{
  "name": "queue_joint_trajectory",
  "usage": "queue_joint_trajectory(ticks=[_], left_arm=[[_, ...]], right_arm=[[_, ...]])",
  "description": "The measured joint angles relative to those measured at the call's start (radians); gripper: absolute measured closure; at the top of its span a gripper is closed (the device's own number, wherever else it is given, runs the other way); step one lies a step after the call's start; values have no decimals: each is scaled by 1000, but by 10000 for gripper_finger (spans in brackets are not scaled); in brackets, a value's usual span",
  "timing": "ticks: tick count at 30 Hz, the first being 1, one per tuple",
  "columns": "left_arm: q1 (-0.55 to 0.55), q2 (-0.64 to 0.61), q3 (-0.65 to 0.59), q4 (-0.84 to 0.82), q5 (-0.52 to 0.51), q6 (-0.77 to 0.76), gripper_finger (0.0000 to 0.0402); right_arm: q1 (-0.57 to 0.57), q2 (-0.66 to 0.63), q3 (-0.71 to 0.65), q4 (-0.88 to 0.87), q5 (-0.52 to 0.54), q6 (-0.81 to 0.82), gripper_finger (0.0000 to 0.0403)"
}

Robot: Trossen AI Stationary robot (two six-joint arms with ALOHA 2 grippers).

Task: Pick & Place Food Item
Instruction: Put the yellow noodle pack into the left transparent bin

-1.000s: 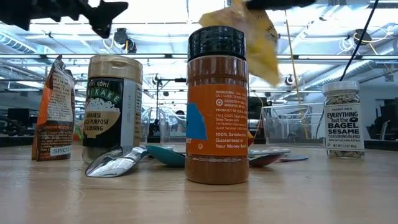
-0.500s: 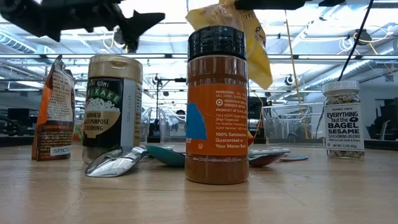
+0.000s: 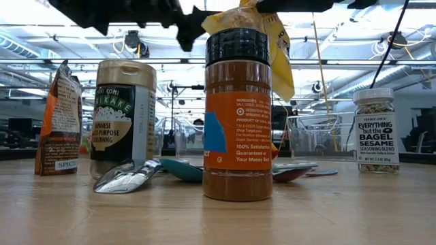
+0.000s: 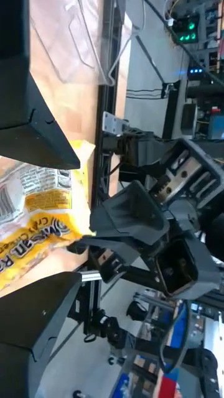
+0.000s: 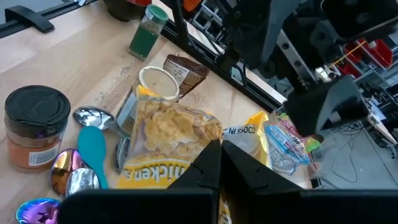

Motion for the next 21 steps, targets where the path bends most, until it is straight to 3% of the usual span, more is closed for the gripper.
queue_joint_trajectory(ticks=[9, 18, 21], left_arm=[[-7, 127, 97, -3, 0, 20, 110], [-6, 152, 109, 0, -2, 24, 111], [-6, 152, 109, 0, -2, 27, 131]], right_arm=[[0, 0, 0, 0, 1, -2, 403], [0, 0, 0, 2, 2, -9, 403], [0, 0, 0, 2, 2, -9, 403]])
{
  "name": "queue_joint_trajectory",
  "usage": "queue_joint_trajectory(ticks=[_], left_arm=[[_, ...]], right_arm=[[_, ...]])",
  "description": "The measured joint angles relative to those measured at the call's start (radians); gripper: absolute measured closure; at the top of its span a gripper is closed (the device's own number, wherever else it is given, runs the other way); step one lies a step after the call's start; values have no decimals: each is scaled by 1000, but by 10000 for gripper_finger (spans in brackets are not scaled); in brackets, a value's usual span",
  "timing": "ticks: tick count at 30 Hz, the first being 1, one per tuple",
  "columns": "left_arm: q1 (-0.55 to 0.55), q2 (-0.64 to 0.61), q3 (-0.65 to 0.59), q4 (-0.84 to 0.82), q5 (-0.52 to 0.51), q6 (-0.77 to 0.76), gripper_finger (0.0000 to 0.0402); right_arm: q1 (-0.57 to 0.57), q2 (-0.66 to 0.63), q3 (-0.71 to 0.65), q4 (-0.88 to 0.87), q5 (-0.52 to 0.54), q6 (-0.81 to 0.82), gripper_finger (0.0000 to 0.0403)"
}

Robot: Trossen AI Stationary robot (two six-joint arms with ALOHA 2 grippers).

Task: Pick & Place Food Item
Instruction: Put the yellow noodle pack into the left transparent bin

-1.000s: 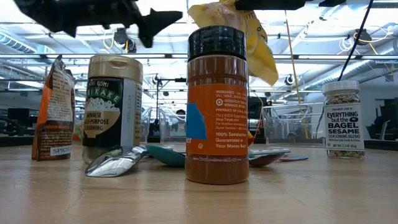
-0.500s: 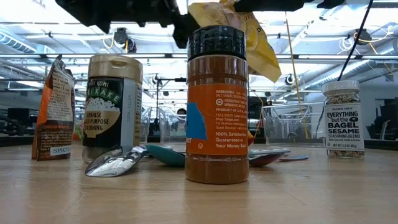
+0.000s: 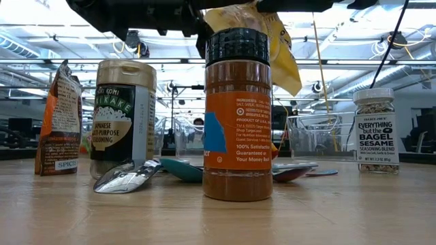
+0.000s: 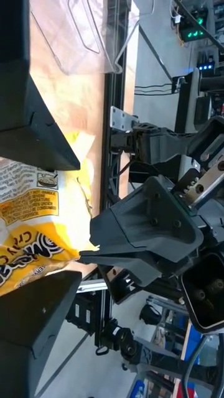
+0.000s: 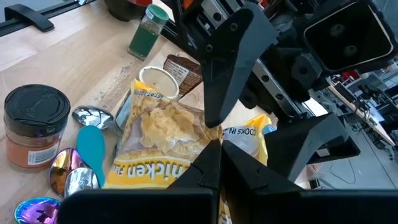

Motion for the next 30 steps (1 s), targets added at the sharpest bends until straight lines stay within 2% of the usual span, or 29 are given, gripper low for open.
queue_joint_trajectory(ticks=[11, 18, 24, 27, 30], left_arm=[[0, 0, 0, 0, 6, 1, 308], [-1, 0, 0, 1, 28, 73, 389], [1, -57, 0, -53, 21, 109, 385], [11, -148, 0, -178, 11, 138, 392], [31, -269, 0, -351, -16, 156, 397]], right_arm=[[-1, 0, 0, -1, 8, 0, 403], [-1, 0, -1, -2, 8, 0, 403], [-1, -1, 0, 20, 35, 85, 398], [0, -2, 1, 34, 89, 117, 379], [1, -1, 0, 51, 98, 157, 346]])
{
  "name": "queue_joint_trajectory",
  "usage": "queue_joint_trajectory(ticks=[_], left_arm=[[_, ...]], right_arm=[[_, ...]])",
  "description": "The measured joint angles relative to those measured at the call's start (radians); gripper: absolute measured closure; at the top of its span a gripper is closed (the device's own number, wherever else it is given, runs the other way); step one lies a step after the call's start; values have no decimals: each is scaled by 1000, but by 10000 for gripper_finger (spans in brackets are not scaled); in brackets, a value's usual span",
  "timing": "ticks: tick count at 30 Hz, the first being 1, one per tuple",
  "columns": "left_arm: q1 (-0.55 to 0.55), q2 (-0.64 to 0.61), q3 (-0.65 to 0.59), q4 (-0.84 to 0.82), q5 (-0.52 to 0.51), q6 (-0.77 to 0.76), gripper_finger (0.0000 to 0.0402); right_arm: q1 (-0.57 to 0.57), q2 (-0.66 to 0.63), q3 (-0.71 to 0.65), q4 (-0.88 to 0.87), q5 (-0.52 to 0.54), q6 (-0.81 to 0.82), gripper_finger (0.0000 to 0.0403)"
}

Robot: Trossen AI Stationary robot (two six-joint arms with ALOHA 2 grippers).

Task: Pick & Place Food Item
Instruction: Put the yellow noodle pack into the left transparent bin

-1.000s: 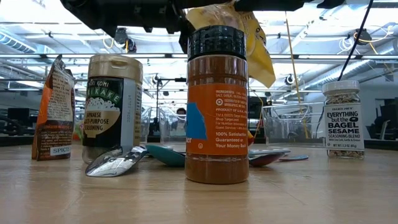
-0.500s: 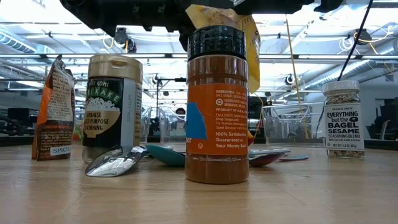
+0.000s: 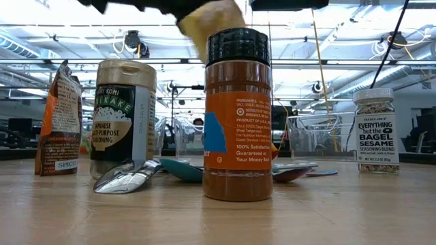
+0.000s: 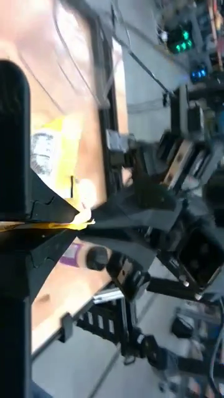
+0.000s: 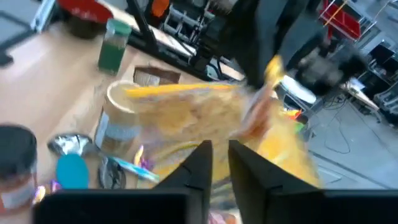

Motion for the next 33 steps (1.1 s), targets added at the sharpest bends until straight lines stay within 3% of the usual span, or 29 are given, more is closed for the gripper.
queue_joint_trajectory(ticks=[9, 14, 19, 24, 33], left_arm=[[83, -321, 0, -477, -383, 54, 397], [172, -442, 0, -617, -634, 60, 388], [302, -486, 0, -661, -829, 29, 397], [462, -454, 0, -663, -877, 17, 385], [777, -281, 0, -609, -874, -10, 388]], right_arm=[[0, 0, 0, 15, 3, 75, 247], [0, 0, 0, 15, 3, 73, 228], [-1, 0, 0, 14, 2, 72, 226], [-12, 0, 0, 14, 2, 72, 234], [-40, 0, 0, 14, 2, 72, 238]])
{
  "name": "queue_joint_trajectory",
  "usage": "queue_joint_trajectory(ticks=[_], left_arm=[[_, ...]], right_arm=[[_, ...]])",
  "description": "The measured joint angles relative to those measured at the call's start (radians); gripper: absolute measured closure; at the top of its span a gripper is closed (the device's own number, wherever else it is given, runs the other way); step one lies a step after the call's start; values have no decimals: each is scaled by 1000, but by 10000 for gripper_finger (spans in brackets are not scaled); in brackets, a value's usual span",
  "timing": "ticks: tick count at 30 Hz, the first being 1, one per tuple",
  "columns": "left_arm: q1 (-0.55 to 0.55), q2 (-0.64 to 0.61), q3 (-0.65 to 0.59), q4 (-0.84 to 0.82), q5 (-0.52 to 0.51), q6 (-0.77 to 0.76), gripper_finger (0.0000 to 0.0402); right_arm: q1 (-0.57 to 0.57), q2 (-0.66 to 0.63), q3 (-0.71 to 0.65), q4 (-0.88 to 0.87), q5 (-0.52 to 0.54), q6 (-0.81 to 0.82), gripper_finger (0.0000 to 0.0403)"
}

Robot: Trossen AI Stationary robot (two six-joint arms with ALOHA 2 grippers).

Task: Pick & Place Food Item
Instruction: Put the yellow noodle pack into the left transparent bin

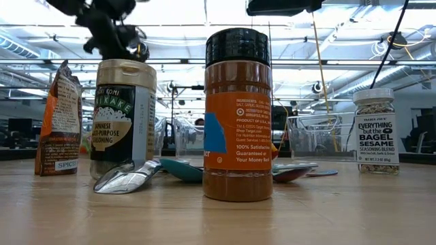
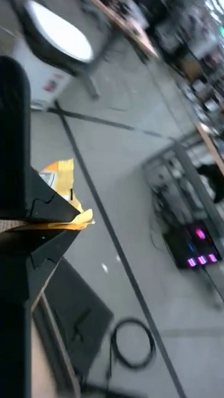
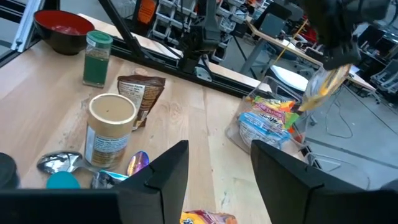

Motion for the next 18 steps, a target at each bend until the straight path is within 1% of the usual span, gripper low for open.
queue_joint_trajectory(ticks=[2, 4, 6, 8, 12, 15, 18], left_arm=[[48, 47, 0, 21, 9, -7, 390], [81, 95, 0, 31, 49, -10, 396], [101, 139, 0, 45, 100, -23, 396], [109, 178, 0, 54, 125, -49, 390], [103, 231, 0, 51, 126, -56, 393], [100, 238, 0, 19, 123, -71, 397], [100, 234, 0, -11, 105, -82, 386]], right_arm=[[-1, 0, 0, -1, 0, 0, 238], [-1, 0, 0, -1, 0, 0, 238], [-1, 0, 0, -1, 0, 0, 238], [-1, 0, 0, -1, 0, -4, 238], [-1, 0, 0, -1, 0, -21, 238], [-1, 0, 0, -1, 0, -21, 238], [-1, 0, 0, -1, 0, -20, 238]])
